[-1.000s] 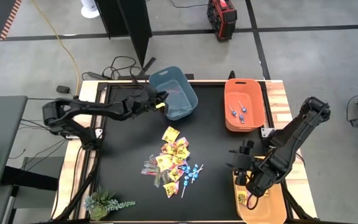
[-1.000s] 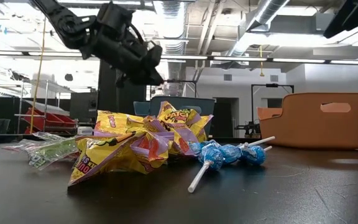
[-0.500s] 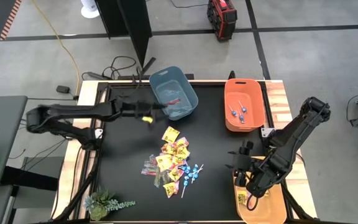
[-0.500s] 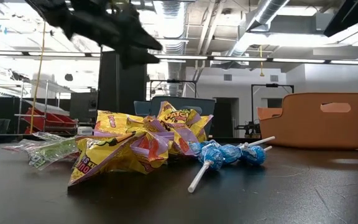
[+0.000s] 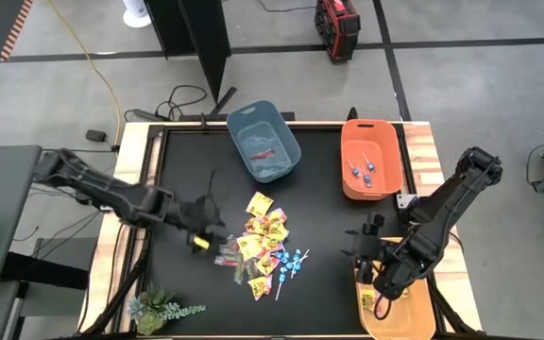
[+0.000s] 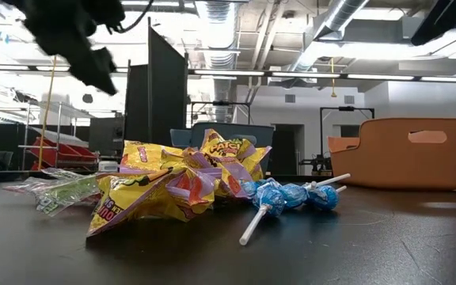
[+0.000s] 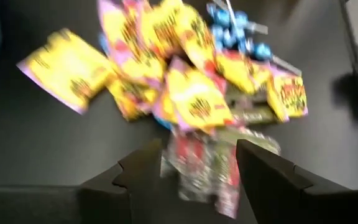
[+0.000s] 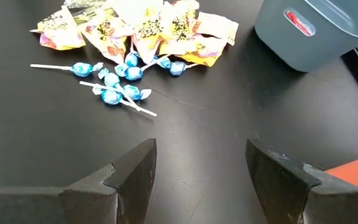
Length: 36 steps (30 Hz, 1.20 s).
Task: Sort candy
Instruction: Put the transparent candy into the blue bin
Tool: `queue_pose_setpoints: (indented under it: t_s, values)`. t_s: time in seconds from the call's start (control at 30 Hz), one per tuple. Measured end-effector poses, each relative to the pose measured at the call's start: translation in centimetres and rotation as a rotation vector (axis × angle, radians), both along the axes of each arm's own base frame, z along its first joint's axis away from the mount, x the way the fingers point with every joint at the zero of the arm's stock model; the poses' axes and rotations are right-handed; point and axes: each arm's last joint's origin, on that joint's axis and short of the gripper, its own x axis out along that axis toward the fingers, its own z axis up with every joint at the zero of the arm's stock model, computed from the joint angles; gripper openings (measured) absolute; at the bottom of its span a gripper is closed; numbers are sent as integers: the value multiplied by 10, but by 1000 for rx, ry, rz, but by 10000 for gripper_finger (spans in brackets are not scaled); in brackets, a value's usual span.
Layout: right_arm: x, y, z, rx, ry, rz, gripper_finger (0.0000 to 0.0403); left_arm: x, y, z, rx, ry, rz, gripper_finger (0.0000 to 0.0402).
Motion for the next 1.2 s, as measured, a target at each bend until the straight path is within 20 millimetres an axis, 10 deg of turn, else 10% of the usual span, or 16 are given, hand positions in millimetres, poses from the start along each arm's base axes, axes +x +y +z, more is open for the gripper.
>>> queue_pose_setpoints:
  t_s: [0.53, 1.2]
  values:
    - [2, -2, 0, -24, 10, 10, 264, 34, -86, -66, -213, 30, 70, 201]
    - [3, -3, 0, -38, 13, 23, 264, 46, -80, -91, -158, 38, 256, 201]
